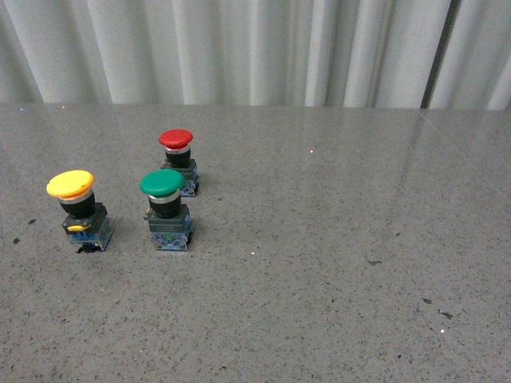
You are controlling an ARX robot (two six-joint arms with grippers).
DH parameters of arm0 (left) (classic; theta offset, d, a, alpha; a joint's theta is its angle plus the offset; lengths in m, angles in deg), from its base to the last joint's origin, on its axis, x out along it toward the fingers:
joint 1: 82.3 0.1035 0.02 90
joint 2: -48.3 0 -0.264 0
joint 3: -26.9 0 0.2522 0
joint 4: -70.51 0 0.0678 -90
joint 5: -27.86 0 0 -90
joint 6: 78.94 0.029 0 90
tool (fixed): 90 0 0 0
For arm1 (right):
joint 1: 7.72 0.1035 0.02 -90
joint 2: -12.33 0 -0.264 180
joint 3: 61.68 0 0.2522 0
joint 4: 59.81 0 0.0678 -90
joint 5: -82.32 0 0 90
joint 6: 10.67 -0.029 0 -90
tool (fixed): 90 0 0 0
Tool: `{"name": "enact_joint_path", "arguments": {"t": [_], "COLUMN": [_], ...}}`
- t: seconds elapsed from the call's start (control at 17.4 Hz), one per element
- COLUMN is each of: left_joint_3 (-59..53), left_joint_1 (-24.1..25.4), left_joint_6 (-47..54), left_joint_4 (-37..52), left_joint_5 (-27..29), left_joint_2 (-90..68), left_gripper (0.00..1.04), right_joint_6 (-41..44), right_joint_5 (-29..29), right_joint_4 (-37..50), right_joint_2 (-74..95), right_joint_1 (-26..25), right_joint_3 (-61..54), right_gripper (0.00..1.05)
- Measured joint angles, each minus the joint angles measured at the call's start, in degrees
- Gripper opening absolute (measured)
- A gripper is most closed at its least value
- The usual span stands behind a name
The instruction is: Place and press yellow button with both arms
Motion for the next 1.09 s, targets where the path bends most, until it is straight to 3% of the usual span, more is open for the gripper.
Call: {"name": "enact_joint_path", "arguments": {"t": [0.92, 0.98, 1.04, 1.09], "left_joint_3": [0.0, 0.04, 1.55, 3.34], "left_joint_1": [0.0, -0.35, -5.31, -6.36], "left_joint_6": [0.0, 0.26, 1.97, 3.39], "left_joint_4": [0.0, -0.63, -2.43, 2.45], "left_joint_5": [0.0, 0.96, 11.87, 16.06], "left_joint_2": [0.0, -0.17, -4.83, -11.23], "left_gripper": [0.98, 0.98, 0.98, 0.98], "right_joint_6": [0.0, 0.0, 0.0, 0.0], "right_joint_5": [0.0, 0.0, -0.07, 0.02], "right_joint_4": [0.0, 0.0, -0.02, 0.04], "right_joint_2": [0.0, 0.0, 0.0, 0.0], "right_joint_1": [0.0, 0.0, 0.0, 0.0], "right_joint_3": [0.0, 0.0, 0.0, 0.0], "right_gripper": [0.98, 0.98, 0.98, 0.98]}}
